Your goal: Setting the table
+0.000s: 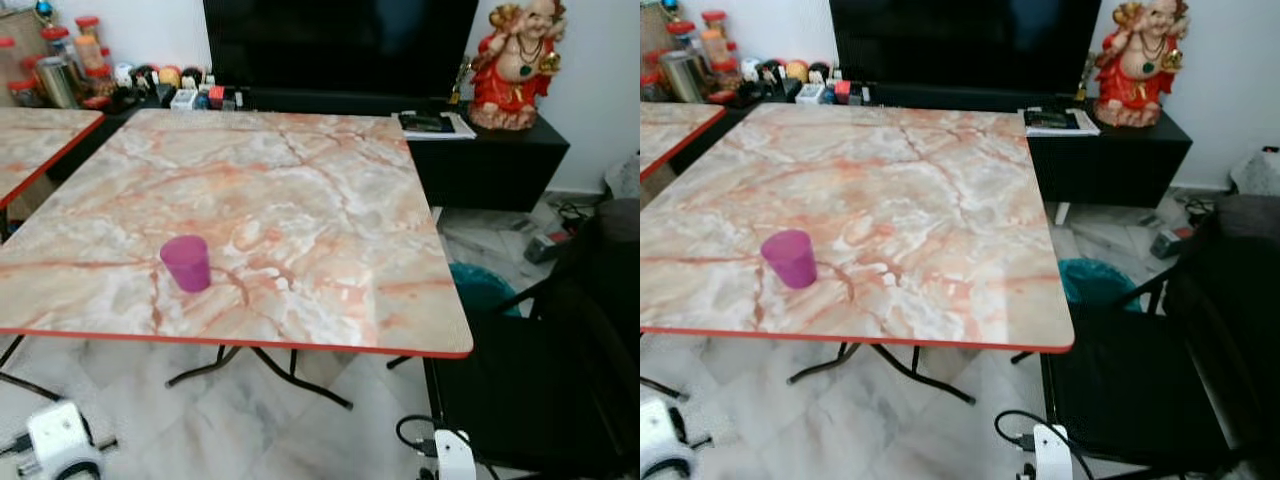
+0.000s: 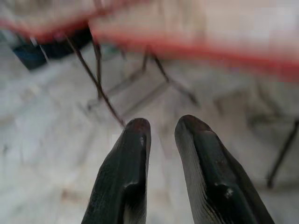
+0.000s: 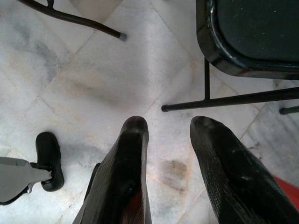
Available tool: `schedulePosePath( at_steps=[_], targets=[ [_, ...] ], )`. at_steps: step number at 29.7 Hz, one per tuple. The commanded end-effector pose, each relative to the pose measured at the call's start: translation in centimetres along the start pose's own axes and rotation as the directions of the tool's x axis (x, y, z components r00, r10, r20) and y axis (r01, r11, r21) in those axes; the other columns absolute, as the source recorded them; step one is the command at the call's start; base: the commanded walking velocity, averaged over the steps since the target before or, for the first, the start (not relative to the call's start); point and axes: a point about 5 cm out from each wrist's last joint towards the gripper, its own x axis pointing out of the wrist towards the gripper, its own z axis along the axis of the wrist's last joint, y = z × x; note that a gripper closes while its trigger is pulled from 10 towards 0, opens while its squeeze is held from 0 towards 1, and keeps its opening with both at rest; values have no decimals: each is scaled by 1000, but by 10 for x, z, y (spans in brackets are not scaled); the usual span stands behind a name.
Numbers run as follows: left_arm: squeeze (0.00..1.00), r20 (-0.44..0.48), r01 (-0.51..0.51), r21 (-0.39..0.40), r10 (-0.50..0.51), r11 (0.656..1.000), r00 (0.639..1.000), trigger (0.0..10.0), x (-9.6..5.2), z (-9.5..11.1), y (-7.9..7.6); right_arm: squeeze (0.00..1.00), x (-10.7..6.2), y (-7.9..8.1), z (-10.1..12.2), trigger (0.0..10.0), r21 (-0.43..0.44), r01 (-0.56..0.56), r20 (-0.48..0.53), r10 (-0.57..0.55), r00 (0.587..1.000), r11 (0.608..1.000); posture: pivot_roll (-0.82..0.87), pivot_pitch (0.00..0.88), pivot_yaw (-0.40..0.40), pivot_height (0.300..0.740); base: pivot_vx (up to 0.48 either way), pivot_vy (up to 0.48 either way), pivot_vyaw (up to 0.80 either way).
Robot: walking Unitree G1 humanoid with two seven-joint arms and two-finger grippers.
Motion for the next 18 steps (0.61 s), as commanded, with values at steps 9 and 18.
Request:
schedulePosePath(
  at_steps=[9, 18],
  targets=[
    [0, 328, 219, -59, -189, 974, 926, 10000, 57, 149, -53, 0, -2, -32, 5, 10000, 3, 30, 12, -30, 999, 1000, 47, 0, -41, 740, 0, 0, 0],
    [0, 187, 575, 95, -582, 812, 791, 10000, 79, 201, -128, 0, 0, -19, 6, 10000, 7, 16, 8, -16, 1000, 1000, 44, 0, -27, 740, 0, 0, 0]
  ],
)
